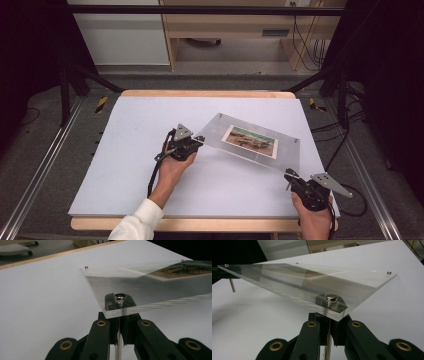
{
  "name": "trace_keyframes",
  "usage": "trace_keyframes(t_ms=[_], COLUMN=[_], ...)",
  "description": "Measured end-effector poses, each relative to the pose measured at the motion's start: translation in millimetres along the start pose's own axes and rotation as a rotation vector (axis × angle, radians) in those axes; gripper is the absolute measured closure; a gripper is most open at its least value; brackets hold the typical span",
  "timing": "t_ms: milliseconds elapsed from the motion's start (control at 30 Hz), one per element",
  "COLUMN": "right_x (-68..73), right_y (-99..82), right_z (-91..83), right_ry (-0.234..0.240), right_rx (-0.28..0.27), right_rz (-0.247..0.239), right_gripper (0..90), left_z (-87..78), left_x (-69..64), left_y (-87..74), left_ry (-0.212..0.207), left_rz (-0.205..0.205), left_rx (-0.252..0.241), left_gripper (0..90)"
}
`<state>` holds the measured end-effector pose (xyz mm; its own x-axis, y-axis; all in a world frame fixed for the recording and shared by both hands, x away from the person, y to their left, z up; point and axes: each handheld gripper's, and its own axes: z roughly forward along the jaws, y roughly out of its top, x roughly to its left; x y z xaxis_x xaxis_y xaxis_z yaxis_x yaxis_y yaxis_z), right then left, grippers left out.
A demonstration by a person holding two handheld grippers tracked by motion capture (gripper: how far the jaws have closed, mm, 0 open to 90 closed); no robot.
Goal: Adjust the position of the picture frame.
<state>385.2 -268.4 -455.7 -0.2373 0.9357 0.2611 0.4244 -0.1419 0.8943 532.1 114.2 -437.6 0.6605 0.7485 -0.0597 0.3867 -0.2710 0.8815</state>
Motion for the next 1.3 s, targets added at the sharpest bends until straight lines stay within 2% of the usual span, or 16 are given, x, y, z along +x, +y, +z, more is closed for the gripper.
trace_keyframes(t_ms=[100,233,333,500,900,1300], right_x=[-0.9,-1.9,-1.7,1.4,18.9,40.6], right_y=[3.0,8.5,13.5,16.3,30.5,44.2], right_z=[-0.5,-0.8,1.1,4.5,17.3,32.6], right_ry=[0.004,0.015,0.023,0.039,0.086,0.135], right_rx=[-0.009,-0.026,-0.035,-0.037,-0.054,-0.054], right_rz=[-0.005,-0.009,-0.03,-0.035,-0.066,-0.102], right_gripper=[85.2,84.8,84.4,84.1,84.1,83.9], left_z=[-1.0,-5.0,-9.8,-16.3,-45.5,-78.4], left_x=[-0.8,-1.3,0.3,3.4,16.2,27.7], left_y=[1.8,5.1,7.6,9.4,12.8,8.7], left_ry=[0.002,0.007,0.018,0.031,0.083,0.14], left_rz=[-0.004,0.012,0.014,0.012,0.003,-0.015], left_rx=[-0.016,-0.033,-0.051,-0.066,-0.116,-0.155], left_gripper=[84.2,83.8,83.8,83.9,84.0,84.0])
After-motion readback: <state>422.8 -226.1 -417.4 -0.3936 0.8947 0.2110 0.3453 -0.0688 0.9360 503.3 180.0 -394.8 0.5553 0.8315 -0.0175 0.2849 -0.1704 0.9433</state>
